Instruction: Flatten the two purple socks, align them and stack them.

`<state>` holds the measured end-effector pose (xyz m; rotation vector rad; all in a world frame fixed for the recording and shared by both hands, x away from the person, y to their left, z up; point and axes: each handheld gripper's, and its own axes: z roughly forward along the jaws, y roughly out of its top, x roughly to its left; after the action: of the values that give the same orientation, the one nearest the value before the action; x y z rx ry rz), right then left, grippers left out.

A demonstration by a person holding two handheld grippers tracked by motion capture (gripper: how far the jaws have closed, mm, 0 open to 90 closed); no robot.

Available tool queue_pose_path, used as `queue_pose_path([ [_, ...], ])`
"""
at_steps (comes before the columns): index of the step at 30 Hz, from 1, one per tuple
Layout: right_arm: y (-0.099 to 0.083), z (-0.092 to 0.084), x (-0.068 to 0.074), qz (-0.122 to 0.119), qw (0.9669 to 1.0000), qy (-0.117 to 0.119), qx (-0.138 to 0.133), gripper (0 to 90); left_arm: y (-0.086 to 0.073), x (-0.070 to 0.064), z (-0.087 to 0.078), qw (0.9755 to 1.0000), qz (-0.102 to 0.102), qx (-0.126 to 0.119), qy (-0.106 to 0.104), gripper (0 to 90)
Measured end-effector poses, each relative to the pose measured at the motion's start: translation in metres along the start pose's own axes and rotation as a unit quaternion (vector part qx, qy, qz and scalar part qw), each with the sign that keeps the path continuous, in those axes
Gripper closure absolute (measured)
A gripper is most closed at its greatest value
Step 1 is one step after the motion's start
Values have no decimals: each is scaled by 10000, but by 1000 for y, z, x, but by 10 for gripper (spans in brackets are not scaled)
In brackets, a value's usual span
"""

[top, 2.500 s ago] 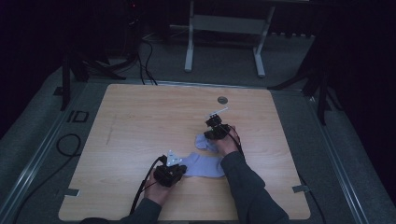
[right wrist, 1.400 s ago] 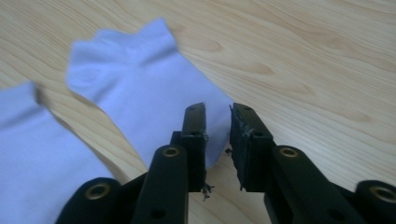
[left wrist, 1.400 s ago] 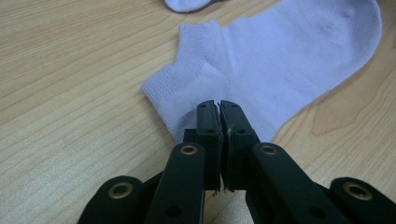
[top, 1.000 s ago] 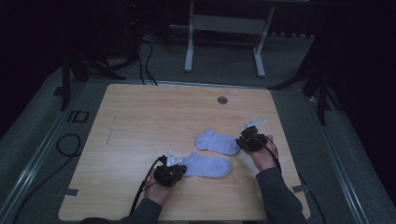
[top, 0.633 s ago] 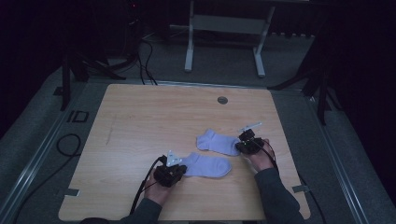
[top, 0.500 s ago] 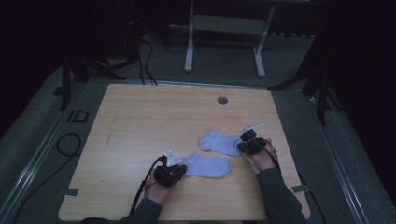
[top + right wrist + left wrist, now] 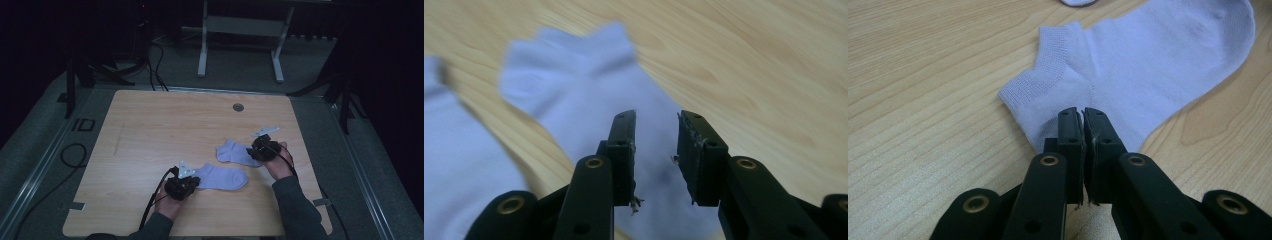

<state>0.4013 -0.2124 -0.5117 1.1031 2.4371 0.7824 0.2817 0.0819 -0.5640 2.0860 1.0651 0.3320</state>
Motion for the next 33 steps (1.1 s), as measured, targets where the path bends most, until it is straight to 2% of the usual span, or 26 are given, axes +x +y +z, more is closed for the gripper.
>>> queue_pose_path([
  [1,7,5,8,-253,9996,133,-41,669,0,0,0,10000,-4,0,-5,865],
  [3,13,11,15,-410,9988,270,-59,654,0,0,0,10000,-9,1,-10,864],
  [5,18,18,20,-504,9977,455,-42,633,0,0,0,10000,-9,-3,-15,864],
  [7,20,21,21,-526,9973,512,-39,626,0,0,0,10000,-3,-7,-11,864],
  [8,24,31,24,-559,9962,674,10,599,0,0,0,10000,11,-3,-8,863],
  [16,33,52,29,-609,9944,829,248,526,0,0,0,10000,13,2,-4,861],
  [19,33,60,30,-626,9935,846,422,504,0,-1,0,10000,20,6,-3,860],
  [21,33,62,28,-523,9938,909,369,508,0,-1,0,10000,21,9,0,860],
  [23,33,62,28,-550,9935,926,371,511,0,-1,0,10000,18,11,0,860],
  [26,33,62,27,-573,9935,918,357,536,0,-2,0,10000,16,15,-7,859],
  [33,33,62,22,-506,9942,885,332,672,0,-3,0,10000,3,27,-27,857],
])
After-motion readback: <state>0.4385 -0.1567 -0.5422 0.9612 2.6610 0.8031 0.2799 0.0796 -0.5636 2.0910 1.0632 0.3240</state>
